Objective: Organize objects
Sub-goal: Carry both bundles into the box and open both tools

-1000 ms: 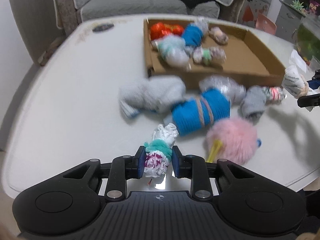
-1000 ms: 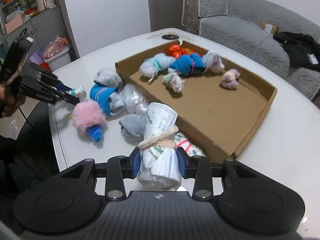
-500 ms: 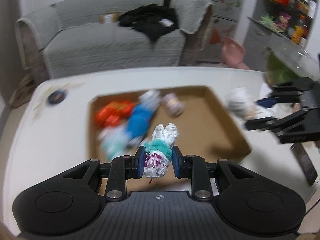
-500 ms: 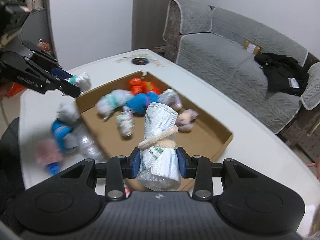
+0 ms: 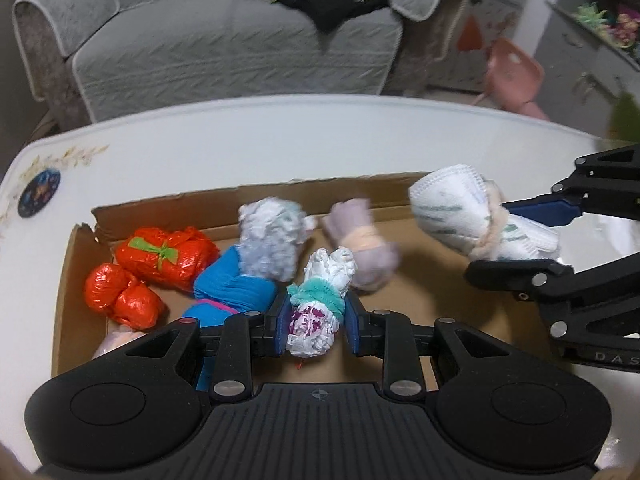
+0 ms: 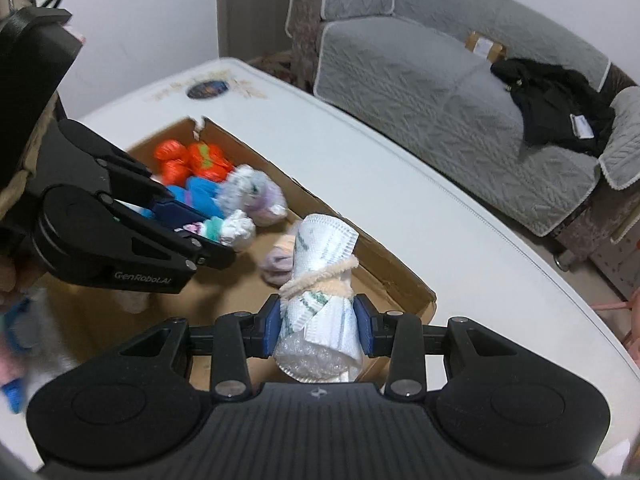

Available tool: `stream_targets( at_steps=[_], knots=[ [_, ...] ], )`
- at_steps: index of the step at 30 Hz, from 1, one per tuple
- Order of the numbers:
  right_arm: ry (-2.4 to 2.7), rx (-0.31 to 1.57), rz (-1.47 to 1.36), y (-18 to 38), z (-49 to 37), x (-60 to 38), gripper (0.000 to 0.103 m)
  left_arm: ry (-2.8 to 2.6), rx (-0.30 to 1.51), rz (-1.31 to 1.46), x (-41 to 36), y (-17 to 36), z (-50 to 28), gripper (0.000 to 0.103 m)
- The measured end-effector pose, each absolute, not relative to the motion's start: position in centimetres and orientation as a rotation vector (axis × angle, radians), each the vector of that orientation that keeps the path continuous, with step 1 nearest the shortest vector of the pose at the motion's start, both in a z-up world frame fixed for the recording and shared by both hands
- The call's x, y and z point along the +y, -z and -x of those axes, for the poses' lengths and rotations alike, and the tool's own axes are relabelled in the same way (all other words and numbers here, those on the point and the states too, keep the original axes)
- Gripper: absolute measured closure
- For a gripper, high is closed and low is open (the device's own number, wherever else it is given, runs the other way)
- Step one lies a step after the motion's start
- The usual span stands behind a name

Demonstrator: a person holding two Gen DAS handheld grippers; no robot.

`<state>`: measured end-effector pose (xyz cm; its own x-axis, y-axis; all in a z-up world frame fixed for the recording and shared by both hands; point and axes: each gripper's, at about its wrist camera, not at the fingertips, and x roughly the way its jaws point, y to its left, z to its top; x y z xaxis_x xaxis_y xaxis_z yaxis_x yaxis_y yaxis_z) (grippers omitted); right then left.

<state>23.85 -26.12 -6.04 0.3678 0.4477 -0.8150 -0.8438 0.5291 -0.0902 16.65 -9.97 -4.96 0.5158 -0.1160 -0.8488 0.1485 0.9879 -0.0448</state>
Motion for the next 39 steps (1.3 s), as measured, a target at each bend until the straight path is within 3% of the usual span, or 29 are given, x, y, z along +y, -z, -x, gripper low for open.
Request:
stream_targets(
  at_steps=[19,23,25,32,39],
  knots=[
    [-0.85,0.916,0.645,9.3,-26.7,-25.0,0.065,0.142,1.014,-0.117,-11.3,6.7,-18.3,0.063],
    [-0.844,0.909,0.651,8.8,-26.2,-24.9,0.061,0.144,1.025,-0.115,-11.5,6.6,-18.4,0.056],
    [-0.84,0.908,0.659,8.4,-26.0,-24.9,0.053,0.149,1.037,-0.112,-11.6,6.7,-18.4,0.05],
    [-0.818,0.913,0.696,7.4,-25.4,-25.1,0.049,0.142,1.048,-0.119,-11.6,5.8,-17.9,0.034],
    [-0.813,0.888,0.688,5.8,-24.4,-26.1,0.043,0.151,1.017,-0.129,-11.3,3.8,-16.7,0.028]
  ],
)
